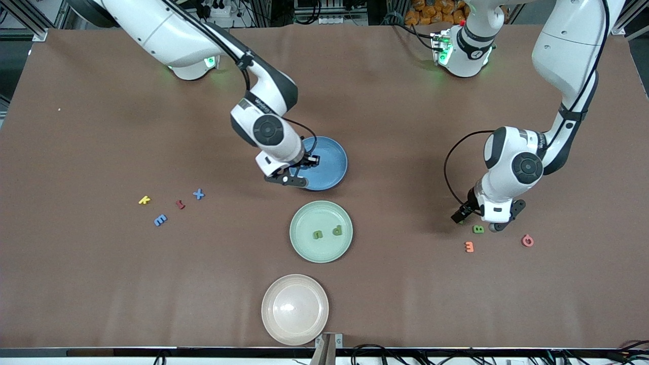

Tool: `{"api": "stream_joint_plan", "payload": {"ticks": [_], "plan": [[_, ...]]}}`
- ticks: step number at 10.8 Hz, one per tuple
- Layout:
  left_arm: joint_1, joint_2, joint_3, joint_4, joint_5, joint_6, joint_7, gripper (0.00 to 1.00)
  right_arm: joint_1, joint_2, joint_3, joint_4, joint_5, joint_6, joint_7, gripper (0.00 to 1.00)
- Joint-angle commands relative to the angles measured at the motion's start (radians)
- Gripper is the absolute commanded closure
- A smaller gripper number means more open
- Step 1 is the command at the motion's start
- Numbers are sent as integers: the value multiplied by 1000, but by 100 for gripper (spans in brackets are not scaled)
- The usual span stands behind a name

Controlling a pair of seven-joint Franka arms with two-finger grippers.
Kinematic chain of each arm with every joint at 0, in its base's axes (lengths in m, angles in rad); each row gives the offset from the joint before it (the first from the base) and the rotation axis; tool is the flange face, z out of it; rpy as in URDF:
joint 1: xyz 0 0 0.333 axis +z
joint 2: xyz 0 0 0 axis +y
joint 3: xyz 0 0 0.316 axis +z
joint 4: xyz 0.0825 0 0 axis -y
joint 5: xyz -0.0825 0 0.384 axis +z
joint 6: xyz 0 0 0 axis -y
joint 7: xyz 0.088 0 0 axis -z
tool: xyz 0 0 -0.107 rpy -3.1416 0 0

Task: Sort letters by color into matching plates
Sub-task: 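Drop the D on the blue plate while the left gripper grasps green N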

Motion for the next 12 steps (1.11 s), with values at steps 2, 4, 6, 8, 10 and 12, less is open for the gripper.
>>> {"api": "stream_joint_plan", "payload": {"ticks": [2,4,6,8,10,12], "plan": [[-10,28,12,35,17,29,-95,0,107,46,4,4,-114,37,231,100],[-16,56,12,60,49,29,-149,0,144,60,4,3,-115,39,282,100],[-15,80,11,71,81,29,-168,0,133,63,4,3,-118,34,279,28],[-15,96,11,80,81,29,-168,0,116,57,4,3,-120,27,276,0],[-16,107,12,85,98,29,-166,1,72,13,2,3,-118,-1,260,0],[-9,105,11,86,133,28,-160,100,-24,-78,2,1,-108,-138,114,0]]}}
